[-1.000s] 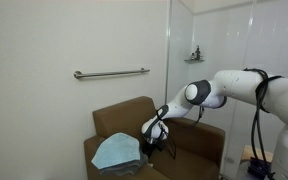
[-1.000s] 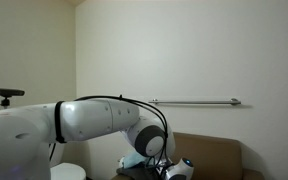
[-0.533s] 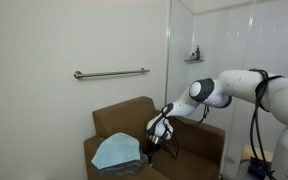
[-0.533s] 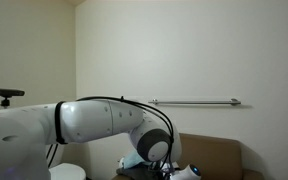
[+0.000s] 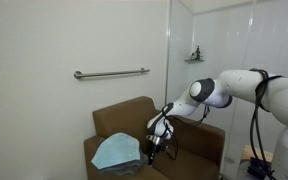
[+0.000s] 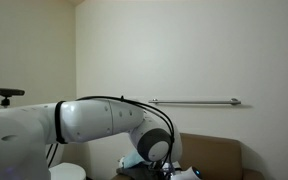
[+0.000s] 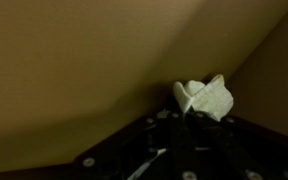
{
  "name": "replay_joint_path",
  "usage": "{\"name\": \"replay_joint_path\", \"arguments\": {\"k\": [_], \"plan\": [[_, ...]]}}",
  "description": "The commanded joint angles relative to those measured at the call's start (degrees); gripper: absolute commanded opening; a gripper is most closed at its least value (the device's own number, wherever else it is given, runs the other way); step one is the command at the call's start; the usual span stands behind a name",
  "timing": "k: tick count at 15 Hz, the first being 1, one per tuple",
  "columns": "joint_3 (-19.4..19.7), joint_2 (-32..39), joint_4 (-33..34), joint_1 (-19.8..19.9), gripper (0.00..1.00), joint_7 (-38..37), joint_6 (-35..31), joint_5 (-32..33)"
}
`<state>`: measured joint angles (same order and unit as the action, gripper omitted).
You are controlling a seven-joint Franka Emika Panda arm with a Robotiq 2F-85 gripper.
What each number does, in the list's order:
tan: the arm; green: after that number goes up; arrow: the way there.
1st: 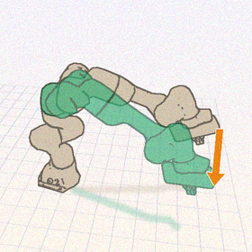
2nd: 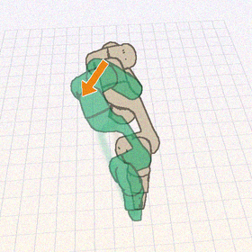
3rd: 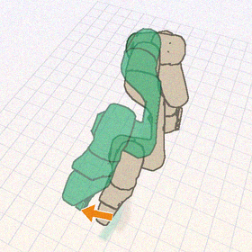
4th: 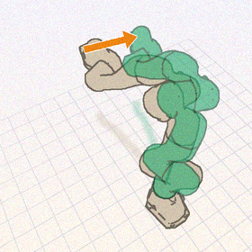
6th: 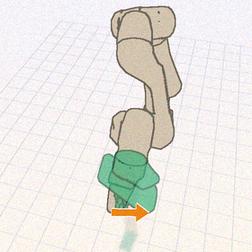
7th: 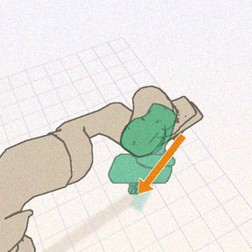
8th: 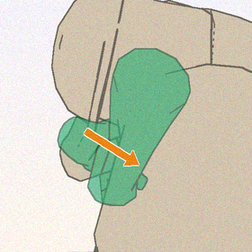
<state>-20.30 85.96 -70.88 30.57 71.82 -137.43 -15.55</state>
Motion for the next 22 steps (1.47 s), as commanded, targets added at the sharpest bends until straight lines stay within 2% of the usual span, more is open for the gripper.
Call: {"name": "replay_joint_path", "arguments": {"k": [1,4,5,7,8,16,18,22], "plan": [[0.6,0.0,0.1,1.2,0.05,6.1,2.9,-2.6],[1.7,0.0,1.0,1.9,0.06,12.0,6.3,-1.6],[0.7,-0.5,-0.3,3.4,0.06,13.7,5.3,0.7],[0.9,-3.8,-5.1,5.0,0.05,17.9,2.0,0.7],[-0.3,-1.6,-0.3,1.1,0.05,16.1,1.2,0.4],[-10.6,-7.3,-9.7,4.0,0.05,28.0,-16.3,-0.6],[-12.3,-9.1,-13.7,5.1,0.05,28.1,-20.3,-1.0],[-13.2,-13.6,-23.3,6.2,0.05,22.9,-29.3,-3.0]]}}
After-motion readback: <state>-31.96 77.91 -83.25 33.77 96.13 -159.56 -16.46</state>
